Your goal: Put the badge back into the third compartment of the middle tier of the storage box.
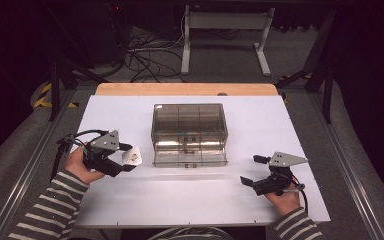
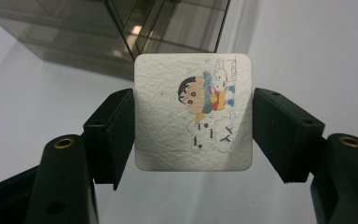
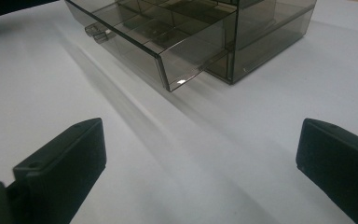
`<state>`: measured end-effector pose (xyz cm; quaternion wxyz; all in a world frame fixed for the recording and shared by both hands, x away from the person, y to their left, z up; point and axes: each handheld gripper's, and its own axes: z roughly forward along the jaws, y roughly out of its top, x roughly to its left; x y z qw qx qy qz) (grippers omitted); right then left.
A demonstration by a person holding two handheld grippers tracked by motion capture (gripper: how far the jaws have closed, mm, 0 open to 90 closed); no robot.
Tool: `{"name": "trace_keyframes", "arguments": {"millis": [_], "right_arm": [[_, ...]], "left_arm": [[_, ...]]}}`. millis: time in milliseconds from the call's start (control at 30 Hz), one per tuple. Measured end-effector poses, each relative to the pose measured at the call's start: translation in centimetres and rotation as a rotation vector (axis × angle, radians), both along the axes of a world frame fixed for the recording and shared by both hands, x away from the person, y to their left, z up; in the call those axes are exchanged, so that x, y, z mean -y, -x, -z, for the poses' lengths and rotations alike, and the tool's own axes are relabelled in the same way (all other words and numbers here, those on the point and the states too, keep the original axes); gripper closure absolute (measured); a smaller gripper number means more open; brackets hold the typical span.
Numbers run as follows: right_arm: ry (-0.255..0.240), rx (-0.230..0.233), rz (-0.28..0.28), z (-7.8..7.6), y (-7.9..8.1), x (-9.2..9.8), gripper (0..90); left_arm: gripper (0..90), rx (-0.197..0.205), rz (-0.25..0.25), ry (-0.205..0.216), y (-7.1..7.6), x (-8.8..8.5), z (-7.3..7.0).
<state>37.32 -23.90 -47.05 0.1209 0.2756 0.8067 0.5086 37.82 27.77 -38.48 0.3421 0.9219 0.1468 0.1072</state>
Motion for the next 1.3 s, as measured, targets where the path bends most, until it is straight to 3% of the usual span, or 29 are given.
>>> {"name": "trace_keyframes", "arguments": {"millis": [600,900,1300], "right_arm": [[0.011,-0.005,-0.017,0.1,0.0,-0.2,2.3],[0.017,-0.003,-0.020,0.1,0.0,-0.3,2.4],[0.023,-0.004,-0.025,0.1,0.0,-0.3,2.3]], "left_arm": [[33.5,0.031,0.067,0.069,-0.7,3.8,-2.2],[33.5,0.054,0.101,0.071,-1.3,6.1,-3.0],[33.5,0.056,0.143,0.064,-2.3,9.8,-3.2]]}}
